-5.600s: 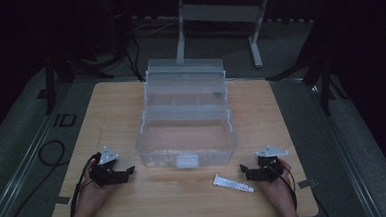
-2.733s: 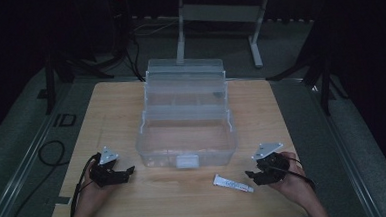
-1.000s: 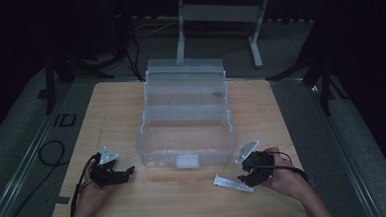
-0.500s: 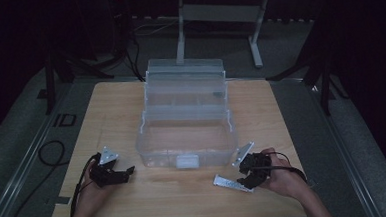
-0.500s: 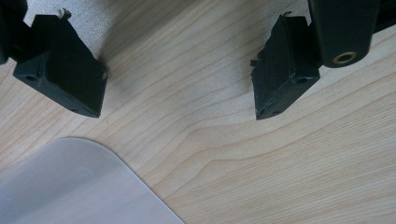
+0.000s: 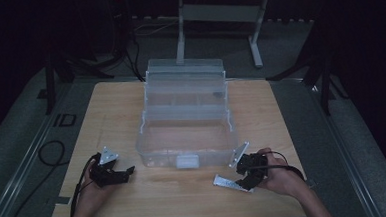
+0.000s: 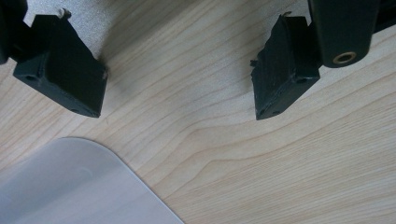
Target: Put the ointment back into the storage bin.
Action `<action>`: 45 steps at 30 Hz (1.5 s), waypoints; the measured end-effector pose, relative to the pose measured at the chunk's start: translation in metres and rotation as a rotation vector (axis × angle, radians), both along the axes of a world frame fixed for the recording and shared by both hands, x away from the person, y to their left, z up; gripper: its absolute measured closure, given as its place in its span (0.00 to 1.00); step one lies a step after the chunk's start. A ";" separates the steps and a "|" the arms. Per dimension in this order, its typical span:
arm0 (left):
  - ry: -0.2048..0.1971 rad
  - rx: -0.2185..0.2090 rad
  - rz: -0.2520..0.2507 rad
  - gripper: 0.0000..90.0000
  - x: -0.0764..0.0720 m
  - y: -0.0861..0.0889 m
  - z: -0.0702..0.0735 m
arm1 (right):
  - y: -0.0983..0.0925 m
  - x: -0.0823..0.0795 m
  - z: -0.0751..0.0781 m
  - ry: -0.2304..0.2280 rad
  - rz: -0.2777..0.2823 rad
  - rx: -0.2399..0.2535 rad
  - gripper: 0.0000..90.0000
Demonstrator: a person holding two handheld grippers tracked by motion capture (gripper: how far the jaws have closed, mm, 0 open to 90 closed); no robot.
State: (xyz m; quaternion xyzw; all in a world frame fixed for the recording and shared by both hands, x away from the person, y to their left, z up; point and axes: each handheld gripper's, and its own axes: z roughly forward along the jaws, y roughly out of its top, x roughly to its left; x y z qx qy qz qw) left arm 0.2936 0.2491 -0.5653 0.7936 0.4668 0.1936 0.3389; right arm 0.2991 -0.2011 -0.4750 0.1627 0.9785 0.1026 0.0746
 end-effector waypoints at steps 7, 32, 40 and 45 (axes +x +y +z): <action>0.000 0.000 0.000 0.20 0.000 0.000 0.000 | 0.005 0.000 -0.004 0.017 0.019 -0.027 0.47; 0.000 0.000 0.002 0.20 0.000 0.000 0.000 | 0.021 0.000 -0.020 0.073 0.057 -0.127 0.61; 0.000 0.001 0.002 0.20 -0.001 0.000 0.000 | 0.025 -0.002 -0.026 0.094 0.068 -0.151 0.62; 0.000 0.001 0.002 0.20 -0.001 0.000 0.000 | 0.027 -0.003 -0.031 0.104 0.079 -0.175 0.65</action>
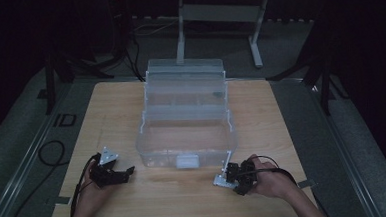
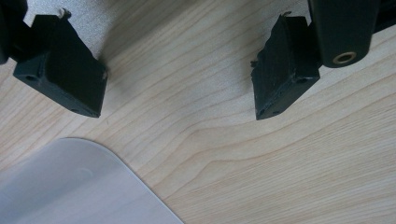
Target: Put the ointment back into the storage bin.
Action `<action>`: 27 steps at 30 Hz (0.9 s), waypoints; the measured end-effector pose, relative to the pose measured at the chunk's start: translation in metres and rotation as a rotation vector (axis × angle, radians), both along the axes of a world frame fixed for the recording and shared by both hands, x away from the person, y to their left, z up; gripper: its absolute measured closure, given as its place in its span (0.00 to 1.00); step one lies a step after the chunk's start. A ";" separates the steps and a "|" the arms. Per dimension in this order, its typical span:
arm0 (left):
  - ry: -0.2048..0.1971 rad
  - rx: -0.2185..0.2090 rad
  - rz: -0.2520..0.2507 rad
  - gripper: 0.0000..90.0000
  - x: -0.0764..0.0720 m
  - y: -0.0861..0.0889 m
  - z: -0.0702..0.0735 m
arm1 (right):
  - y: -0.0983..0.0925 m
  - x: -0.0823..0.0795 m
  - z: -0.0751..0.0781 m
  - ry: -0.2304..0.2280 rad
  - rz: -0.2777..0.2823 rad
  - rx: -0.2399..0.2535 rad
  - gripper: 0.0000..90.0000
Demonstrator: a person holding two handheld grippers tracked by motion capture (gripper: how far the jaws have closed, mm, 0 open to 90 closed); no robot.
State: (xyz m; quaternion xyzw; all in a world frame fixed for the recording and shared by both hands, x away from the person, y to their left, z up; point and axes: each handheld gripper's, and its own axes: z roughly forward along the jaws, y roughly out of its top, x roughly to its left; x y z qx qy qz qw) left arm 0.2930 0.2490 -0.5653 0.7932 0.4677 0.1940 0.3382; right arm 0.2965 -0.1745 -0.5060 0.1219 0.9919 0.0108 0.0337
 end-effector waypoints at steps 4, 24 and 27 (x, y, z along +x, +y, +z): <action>0.000 0.000 -0.001 0.20 0.000 0.000 0.000 | 0.001 0.001 -0.003 0.003 0.005 -0.016 0.66; 0.000 0.000 0.000 0.20 0.000 0.000 0.000 | 0.006 0.004 -0.010 0.029 0.025 -0.074 0.73; 0.000 0.000 0.000 0.20 0.000 0.000 0.000 | 0.008 0.005 -0.011 0.029 0.031 -0.086 0.75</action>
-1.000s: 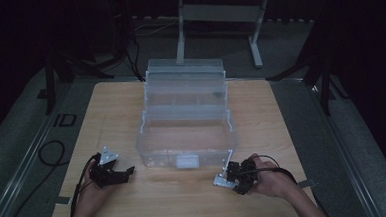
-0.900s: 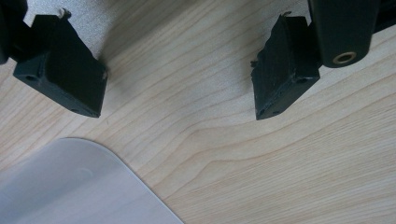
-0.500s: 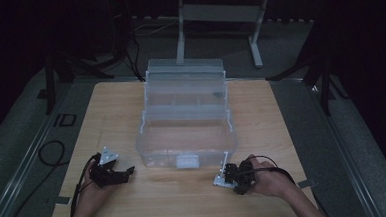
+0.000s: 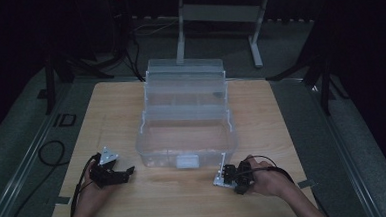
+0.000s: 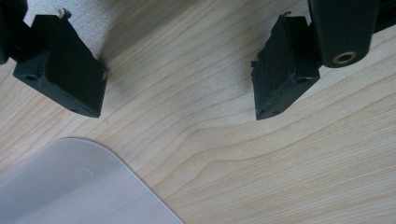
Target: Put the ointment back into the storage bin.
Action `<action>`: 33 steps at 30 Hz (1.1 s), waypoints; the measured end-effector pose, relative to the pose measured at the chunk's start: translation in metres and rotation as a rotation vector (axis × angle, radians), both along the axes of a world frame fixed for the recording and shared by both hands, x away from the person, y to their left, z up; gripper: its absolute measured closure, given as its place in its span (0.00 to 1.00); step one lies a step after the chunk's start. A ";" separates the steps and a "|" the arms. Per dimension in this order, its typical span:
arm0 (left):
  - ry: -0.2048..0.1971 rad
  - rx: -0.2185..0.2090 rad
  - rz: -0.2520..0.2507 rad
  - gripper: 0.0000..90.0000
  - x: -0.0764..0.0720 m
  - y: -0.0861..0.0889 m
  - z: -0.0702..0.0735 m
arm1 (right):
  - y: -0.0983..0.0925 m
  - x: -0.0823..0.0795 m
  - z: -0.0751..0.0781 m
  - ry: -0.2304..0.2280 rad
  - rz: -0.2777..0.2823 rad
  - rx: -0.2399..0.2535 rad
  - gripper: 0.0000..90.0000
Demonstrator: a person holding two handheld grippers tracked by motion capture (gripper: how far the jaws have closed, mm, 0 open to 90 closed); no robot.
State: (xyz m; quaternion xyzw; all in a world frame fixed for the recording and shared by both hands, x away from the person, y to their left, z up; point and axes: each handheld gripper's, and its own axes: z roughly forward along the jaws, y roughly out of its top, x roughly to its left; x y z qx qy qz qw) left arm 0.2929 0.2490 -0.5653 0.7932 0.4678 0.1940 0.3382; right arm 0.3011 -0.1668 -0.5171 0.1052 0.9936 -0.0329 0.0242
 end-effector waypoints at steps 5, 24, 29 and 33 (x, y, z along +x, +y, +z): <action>0.000 0.000 0.000 0.20 0.000 0.000 0.000 | 0.001 0.001 0.000 0.005 0.001 -0.007 0.77; 0.000 0.000 -0.001 0.20 0.000 0.000 0.000 | 0.001 -0.001 0.006 0.012 0.021 0.013 0.78; 0.000 0.000 0.000 0.20 0.000 0.000 0.000 | 0.000 0.000 0.011 0.006 0.031 0.015 0.78; 0.000 0.000 0.000 0.20 0.000 0.000 0.000 | -0.001 0.000 0.015 -0.002 0.035 0.019 0.79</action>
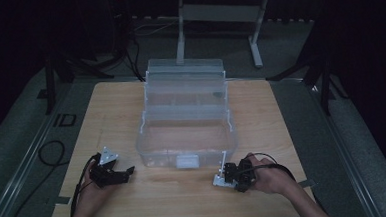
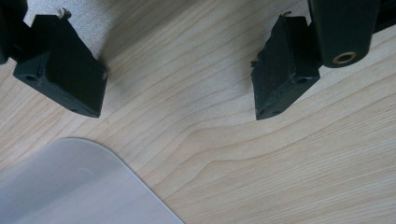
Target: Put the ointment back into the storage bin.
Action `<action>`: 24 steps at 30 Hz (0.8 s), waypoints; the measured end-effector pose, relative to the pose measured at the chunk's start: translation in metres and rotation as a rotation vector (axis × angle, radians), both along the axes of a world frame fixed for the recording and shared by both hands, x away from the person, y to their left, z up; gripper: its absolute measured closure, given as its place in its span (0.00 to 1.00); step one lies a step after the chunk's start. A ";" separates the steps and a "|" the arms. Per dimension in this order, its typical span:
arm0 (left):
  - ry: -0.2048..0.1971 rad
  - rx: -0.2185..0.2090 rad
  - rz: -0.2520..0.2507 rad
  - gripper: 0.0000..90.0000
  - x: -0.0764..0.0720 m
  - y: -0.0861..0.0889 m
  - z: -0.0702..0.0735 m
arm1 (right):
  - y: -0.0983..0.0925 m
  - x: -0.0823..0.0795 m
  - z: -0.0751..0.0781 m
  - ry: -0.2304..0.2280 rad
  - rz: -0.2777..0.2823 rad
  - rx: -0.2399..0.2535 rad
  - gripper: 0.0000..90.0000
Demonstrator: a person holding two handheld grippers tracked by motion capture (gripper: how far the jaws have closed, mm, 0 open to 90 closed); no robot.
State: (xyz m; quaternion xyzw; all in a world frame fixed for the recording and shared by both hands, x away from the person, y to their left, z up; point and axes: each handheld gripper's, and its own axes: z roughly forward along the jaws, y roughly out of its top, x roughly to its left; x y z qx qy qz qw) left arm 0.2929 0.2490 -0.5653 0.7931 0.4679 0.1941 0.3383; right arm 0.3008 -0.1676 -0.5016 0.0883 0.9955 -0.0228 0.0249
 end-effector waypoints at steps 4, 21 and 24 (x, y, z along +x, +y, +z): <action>-0.001 0.000 0.000 0.20 0.000 0.000 0.000 | -0.001 0.000 0.004 -0.008 -0.001 0.014 0.79; -0.001 -0.001 0.000 0.20 0.000 0.000 0.000 | -0.005 0.002 0.028 -0.035 0.017 0.030 0.79; 0.000 0.000 0.000 0.20 0.000 0.000 0.000 | -0.005 0.001 0.033 -0.040 0.026 0.033 0.79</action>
